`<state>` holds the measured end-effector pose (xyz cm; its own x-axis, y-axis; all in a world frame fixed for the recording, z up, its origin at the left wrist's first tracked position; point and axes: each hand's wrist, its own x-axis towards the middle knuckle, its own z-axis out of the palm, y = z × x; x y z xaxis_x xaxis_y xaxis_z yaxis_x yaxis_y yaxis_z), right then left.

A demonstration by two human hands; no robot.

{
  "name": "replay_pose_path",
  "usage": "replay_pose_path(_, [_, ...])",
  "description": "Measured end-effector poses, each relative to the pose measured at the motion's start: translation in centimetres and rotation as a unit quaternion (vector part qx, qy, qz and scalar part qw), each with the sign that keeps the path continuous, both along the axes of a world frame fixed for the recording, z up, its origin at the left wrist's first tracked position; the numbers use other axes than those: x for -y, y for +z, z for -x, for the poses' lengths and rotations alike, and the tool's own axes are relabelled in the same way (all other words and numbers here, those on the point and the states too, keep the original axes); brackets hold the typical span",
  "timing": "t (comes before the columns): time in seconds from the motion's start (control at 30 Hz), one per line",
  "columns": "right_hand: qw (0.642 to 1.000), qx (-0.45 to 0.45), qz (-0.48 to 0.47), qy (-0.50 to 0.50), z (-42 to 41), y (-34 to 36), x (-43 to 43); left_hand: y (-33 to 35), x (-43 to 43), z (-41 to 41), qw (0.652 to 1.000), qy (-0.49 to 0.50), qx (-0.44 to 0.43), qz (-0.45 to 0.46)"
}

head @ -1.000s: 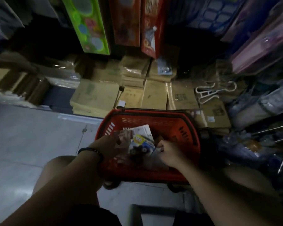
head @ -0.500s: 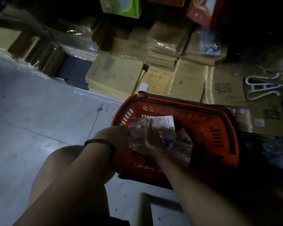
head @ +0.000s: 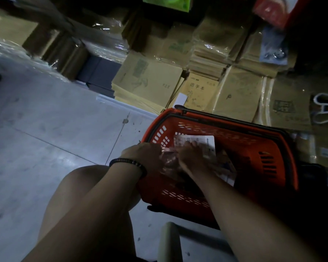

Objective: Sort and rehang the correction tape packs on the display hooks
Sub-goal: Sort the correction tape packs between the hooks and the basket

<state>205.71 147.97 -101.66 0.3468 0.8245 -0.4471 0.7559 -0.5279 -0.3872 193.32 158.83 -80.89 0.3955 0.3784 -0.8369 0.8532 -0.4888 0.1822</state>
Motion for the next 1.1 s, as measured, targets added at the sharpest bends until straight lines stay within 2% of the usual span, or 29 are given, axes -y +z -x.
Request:
replay_pose_path(0.07, [0.999,-0.023,-0.041,0.005,-0.2,0.5,0.9,0.0,-0.1,0.2,1.0,0.004,0.004,0.004])
replay_pose_path(0.17, [0.981,-0.125,-0.117,-0.094,-1.5,2.7,1.9,0.0,-0.2,0.7,1.0,0.016,0.022,0.001])
replay_pose_path(0.27, [0.959,-0.179,-0.183,-0.125,-3.3,5.6,2.5,0.2,-0.3,1.2,0.997,0.046,0.052,-0.012])
replay_pose_path(0.4, [0.891,-0.383,-0.214,-0.119,-4.0,8.3,2.5,1.3,-0.3,0.8,0.989,0.064,0.134,0.001])
replay_pose_path(0.47, [0.873,-0.414,-0.225,-0.123,-3.6,8.8,2.1,2.0,-0.2,0.6,0.987,0.059,0.147,0.007])
replay_pose_path(0.53, [0.874,-0.39,-0.245,-0.158,-2.9,8.4,1.8,2.0,-0.4,0.8,0.987,0.079,0.142,-0.021])
replay_pose_path(0.6, [0.893,-0.302,-0.248,-0.224,-1.8,6.9,1.9,1.9,-0.8,1.3,0.987,0.099,0.114,-0.056])
replay_pose_path(0.67, [0.92,-0.203,-0.189,-0.277,-0.8,5.1,2.4,1.8,-1.4,1.9,0.983,0.136,0.093,-0.078])
replay_pose_path(0.73, [0.948,-0.17,-0.103,-0.248,0.2,2.8,2.8,1.5,-2.0,2.5,0.979,0.171,0.077,-0.084])
replay_pose_path(0.83, [0.975,-0.144,0.011,-0.168,1.4,0.4,2.7,0.8,-2.6,3.2,0.975,0.195,0.062,-0.087])
replay_pose_path(0.97, [0.961,-0.176,0.022,-0.213,2.3,-0.3,1.0,-0.1,-3.4,4.0,0.969,0.213,0.051,-0.115])
replay_pose_path(1.1, [0.965,-0.163,0.053,-0.197,2.5,-0.7,-0.4,-0.8,-3.8,4.1,0.968,0.224,0.041,-0.108])
